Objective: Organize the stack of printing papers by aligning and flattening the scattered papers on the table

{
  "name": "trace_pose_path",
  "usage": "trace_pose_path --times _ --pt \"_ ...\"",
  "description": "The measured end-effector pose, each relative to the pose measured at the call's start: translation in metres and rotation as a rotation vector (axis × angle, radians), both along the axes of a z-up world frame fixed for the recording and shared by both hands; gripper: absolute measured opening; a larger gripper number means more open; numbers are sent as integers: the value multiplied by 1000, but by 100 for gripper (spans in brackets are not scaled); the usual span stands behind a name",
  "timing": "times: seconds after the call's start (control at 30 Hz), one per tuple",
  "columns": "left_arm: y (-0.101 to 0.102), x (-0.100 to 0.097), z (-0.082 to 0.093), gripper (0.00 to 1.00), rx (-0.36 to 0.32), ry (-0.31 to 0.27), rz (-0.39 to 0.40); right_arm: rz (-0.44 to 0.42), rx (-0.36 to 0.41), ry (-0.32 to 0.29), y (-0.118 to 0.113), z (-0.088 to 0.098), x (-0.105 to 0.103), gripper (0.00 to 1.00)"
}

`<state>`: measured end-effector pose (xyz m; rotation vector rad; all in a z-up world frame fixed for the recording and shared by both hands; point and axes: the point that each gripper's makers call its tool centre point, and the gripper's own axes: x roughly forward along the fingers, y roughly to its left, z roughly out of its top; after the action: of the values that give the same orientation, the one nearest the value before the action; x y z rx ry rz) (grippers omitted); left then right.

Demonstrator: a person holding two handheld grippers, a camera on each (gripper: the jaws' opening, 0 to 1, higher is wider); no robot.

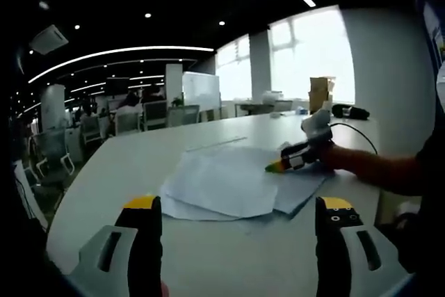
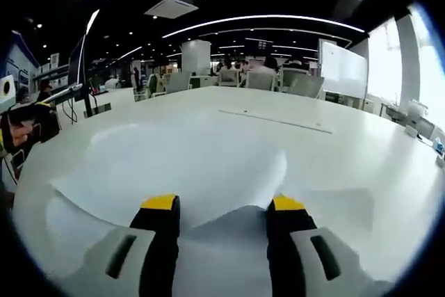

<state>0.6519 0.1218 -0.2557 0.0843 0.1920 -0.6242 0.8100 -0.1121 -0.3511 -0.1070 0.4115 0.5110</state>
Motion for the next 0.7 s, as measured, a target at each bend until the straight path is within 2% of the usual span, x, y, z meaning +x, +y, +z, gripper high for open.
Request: trace_pose_path --times 0.1,0.33,0.7 --pt "0 0 0 94 0 0 -1 15 2 0 3 0 -2 38" --pt "-2 0 0 94 2 -1 -3 78 7 2 17 0 -10 19" --pt "-2 -2 4 94 7 -8 -5 111 16 6 26 0 -17 4"
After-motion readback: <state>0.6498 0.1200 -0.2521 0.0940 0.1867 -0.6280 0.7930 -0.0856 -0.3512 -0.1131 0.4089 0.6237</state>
